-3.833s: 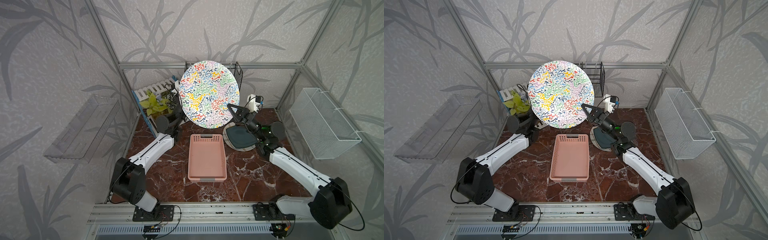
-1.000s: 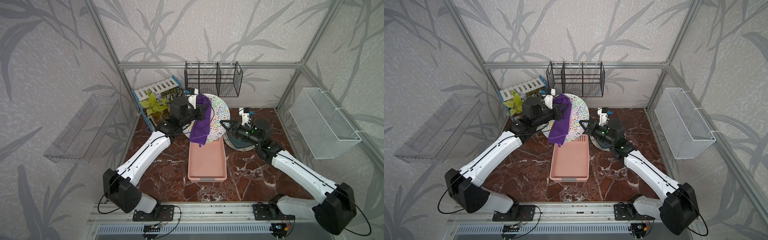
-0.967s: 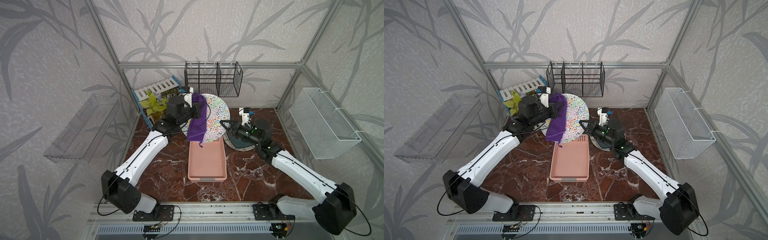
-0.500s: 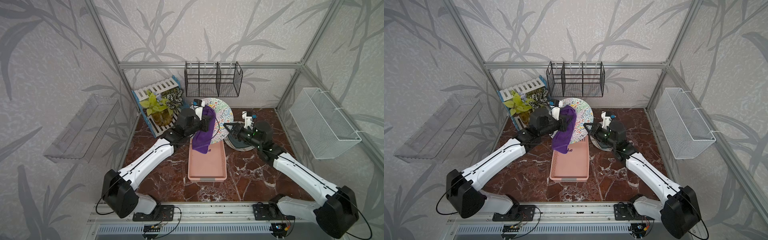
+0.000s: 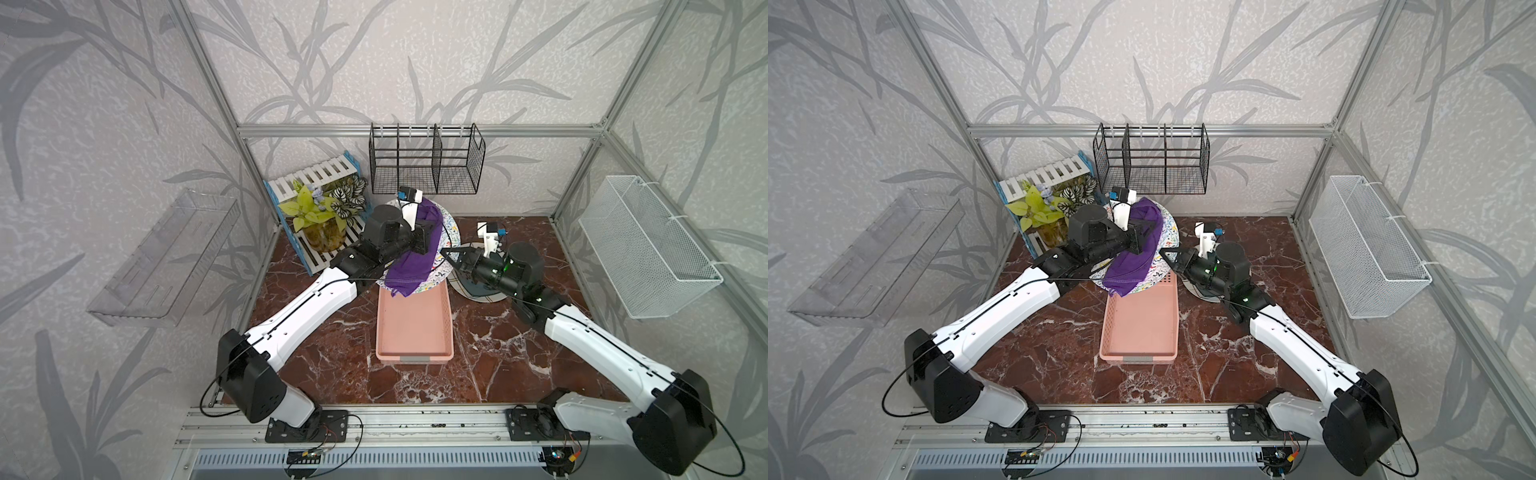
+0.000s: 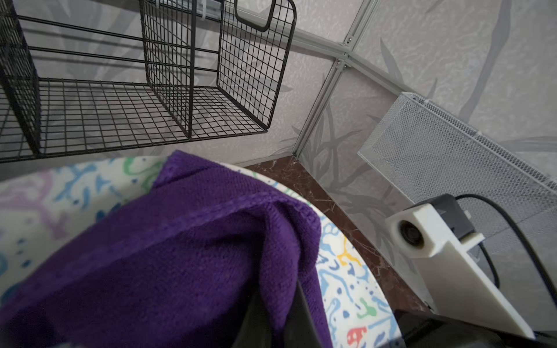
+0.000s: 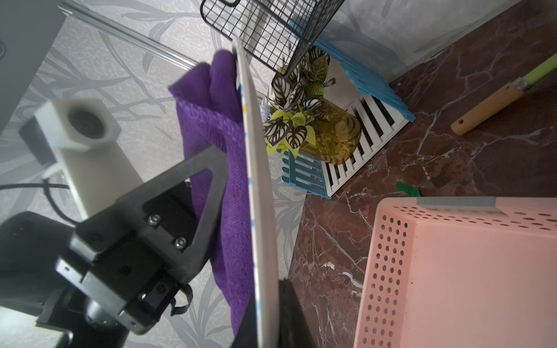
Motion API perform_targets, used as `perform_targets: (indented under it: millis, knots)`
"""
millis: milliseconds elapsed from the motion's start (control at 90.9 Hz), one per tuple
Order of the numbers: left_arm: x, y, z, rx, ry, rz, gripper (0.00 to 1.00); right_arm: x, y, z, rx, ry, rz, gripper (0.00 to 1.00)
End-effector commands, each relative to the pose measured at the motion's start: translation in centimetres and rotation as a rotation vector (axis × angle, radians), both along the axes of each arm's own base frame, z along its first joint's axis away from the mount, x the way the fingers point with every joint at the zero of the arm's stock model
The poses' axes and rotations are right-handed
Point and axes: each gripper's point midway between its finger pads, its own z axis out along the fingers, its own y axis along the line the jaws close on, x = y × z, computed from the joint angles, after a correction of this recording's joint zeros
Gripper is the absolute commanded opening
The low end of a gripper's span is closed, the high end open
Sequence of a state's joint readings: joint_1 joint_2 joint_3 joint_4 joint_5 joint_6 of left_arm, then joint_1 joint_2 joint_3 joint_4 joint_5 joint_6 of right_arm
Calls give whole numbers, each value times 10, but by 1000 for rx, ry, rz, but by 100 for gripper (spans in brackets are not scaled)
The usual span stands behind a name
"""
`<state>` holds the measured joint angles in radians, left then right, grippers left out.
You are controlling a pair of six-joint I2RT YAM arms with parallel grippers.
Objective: Wipe the wet plate dry
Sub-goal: Wipe the plate with towel.
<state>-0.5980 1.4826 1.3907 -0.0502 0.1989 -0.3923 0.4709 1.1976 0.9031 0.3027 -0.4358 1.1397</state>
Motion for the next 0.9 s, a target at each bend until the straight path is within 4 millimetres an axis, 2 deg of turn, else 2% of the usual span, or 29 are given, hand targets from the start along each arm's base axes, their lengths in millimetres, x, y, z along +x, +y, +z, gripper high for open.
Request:
perform_targets:
  millis: [0, 33, 110, 198, 352, 451, 561, 682, 748, 814, 847, 891]
  knots:
    - [8, 49, 9, -261, 108, 60, 0, 7, -50, 103, 242, -260, -100, 0]
    - [5, 67, 18, -389, 121, 46, 0, 10, -63, 100, 275, -248, -122, 0]
    - [-5, 102, 38, -652, 120, 5, 0, 8, -88, 108, 379, -269, -147, 0]
    - [-16, 117, 57, -802, 111, -58, 0, -2, -94, 119, 466, -304, -116, 0]
    - [-28, 108, 90, -1007, 164, -220, 0, -14, -65, 129, 517, -332, 5, 0]
    - [-39, 103, 121, -1135, 140, -345, 0, -12, -41, 119, 504, -293, 48, 0]
    - [-47, 94, 140, -1233, 147, -448, 0, -10, -10, 108, 497, -243, 103, 0]
    - [-67, 81, 159, -1308, 141, -571, 0, -7, 17, 101, 508, -205, 147, 0]
    - [-82, 61, 164, -1303, 155, -624, 0, 1, 18, 105, 524, -204, 135, 0]
    - [-95, 46, 167, -1285, 161, -660, 0, 15, 7, 109, 541, -202, 89, 0]
    - [-100, 46, 169, -1282, 149, -664, 0, 21, -3, 111, 547, -205, 57, 0]
    - [-100, 57, 172, -1305, 117, -633, 0, 26, -16, 108, 544, -207, 18, 0]
